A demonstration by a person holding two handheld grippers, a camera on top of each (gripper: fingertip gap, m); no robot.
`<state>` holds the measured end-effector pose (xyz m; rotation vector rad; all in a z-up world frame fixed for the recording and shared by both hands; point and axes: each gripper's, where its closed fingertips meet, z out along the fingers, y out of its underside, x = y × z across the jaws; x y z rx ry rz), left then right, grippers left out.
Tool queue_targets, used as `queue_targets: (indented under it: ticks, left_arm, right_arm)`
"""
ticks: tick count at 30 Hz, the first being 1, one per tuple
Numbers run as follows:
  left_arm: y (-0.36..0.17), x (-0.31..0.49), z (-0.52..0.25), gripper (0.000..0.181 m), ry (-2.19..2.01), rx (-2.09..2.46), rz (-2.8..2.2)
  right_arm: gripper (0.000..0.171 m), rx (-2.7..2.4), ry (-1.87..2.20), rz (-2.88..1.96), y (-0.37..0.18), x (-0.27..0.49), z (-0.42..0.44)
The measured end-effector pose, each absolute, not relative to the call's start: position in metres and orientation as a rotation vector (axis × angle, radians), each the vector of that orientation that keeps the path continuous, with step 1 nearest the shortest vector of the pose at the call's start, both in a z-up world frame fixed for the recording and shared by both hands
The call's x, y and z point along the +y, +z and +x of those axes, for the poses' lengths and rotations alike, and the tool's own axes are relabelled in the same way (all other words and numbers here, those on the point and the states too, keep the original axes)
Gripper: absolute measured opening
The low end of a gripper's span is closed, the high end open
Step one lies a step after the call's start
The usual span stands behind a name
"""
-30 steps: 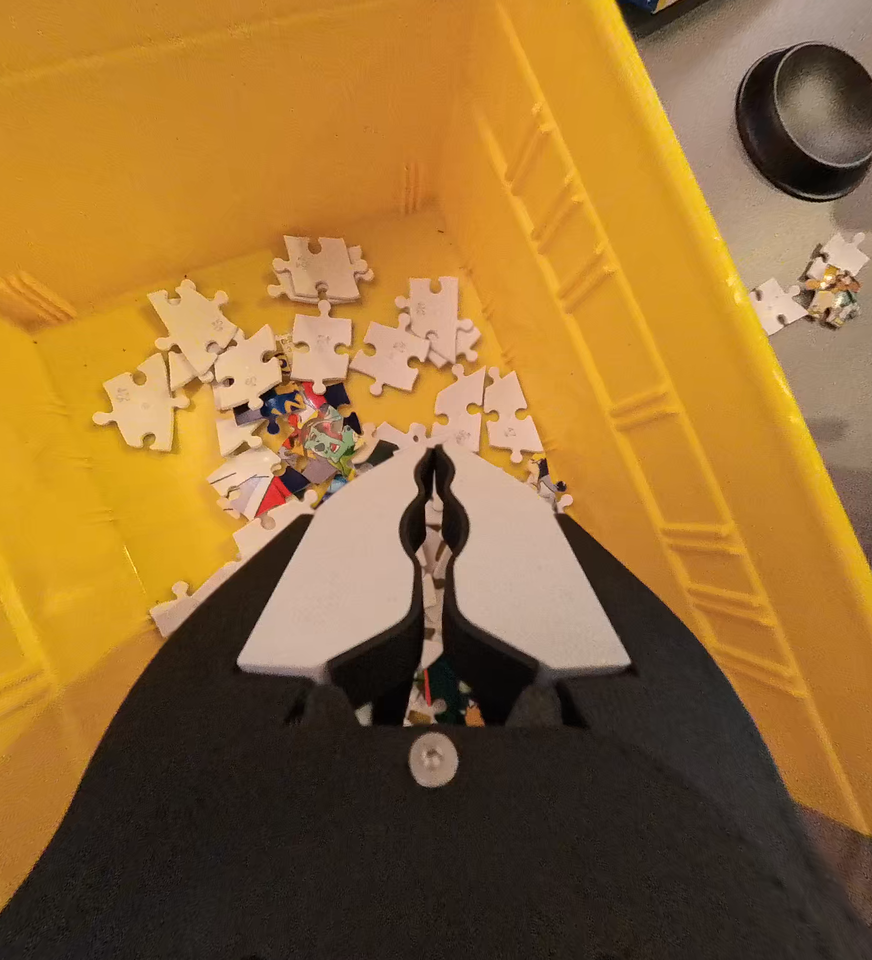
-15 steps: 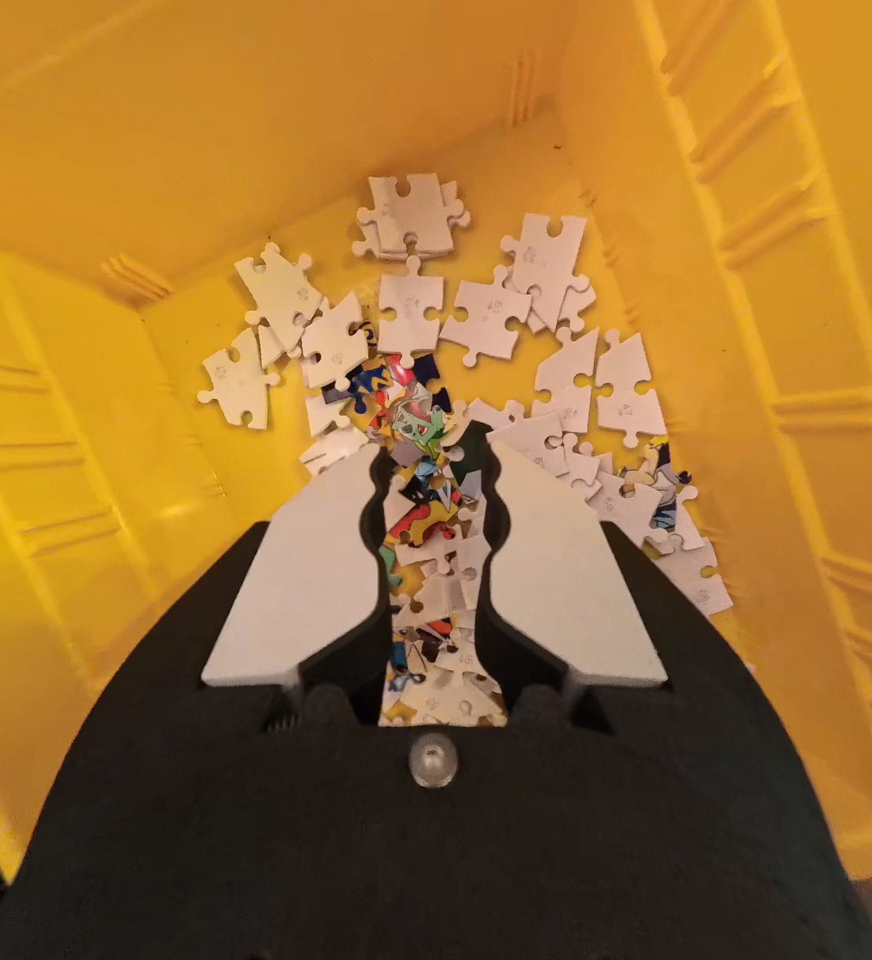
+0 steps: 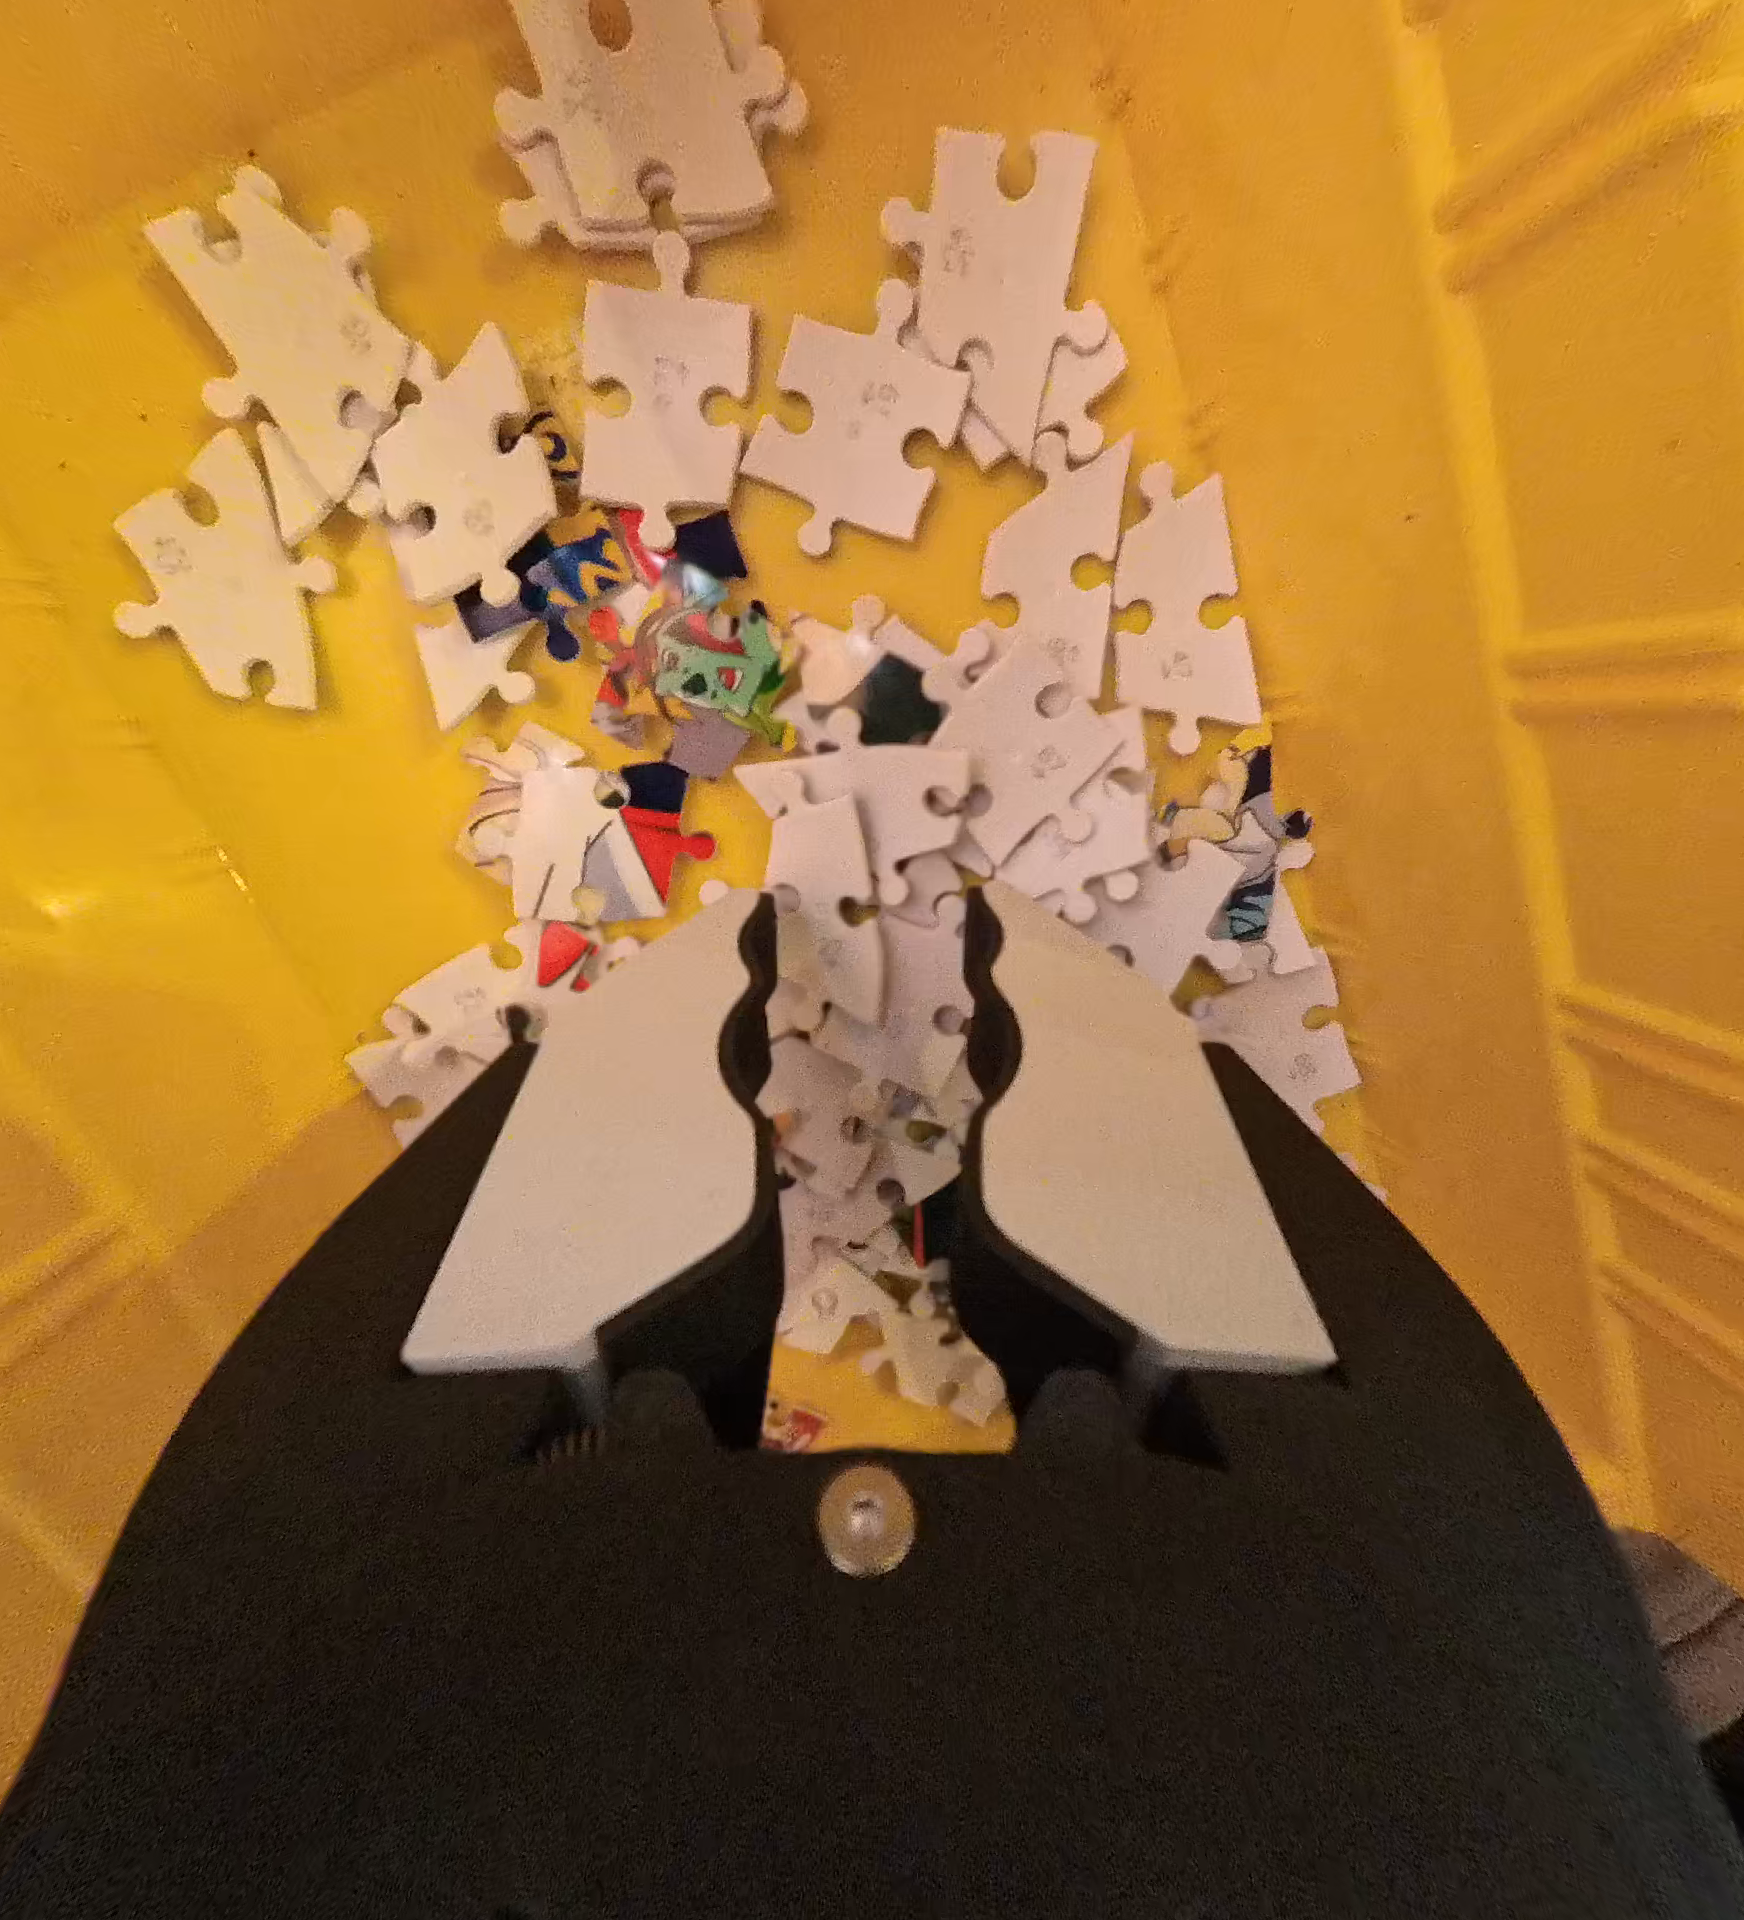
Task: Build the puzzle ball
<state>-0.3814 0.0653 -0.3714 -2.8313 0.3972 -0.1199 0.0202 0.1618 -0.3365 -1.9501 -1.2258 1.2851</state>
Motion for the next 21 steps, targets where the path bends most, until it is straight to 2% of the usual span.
queue_targets:
  ticks: [6, 15, 16, 18, 21]
  left_arm:
    - [-0.355, 0.081, -0.423, 0.041, 0.108, 0.279, -2.754]
    - [-0.374, 0.087, -0.428, 0.032, 0.225, 0.401, -2.811]
    - [-0.374, 0.087, -0.427, 0.029, 0.218, 0.395, -2.812]
    - [-0.371, 0.087, -0.430, 0.000, 0.243, 0.388, -2.795]
    - [-0.370, 0.085, -0.432, 0.000, 0.228, 0.367, -2.787]
  right_arm:
    - [0.000, -1.222, 1.292, -1.943, -0.335, 0.162, 0.020]
    - [0.000, -1.215, 1.296, -1.938, -0.334, 0.162, 0.021]
    - [0.000, -1.215, 1.297, -1.938, -0.334, 0.162, 0.021]
    - [0.000, -1.213, 1.298, -1.938, -0.334, 0.163, 0.021]
    - [0.000, -1.213, 1.299, -1.938, -0.334, 0.163, 0.021]
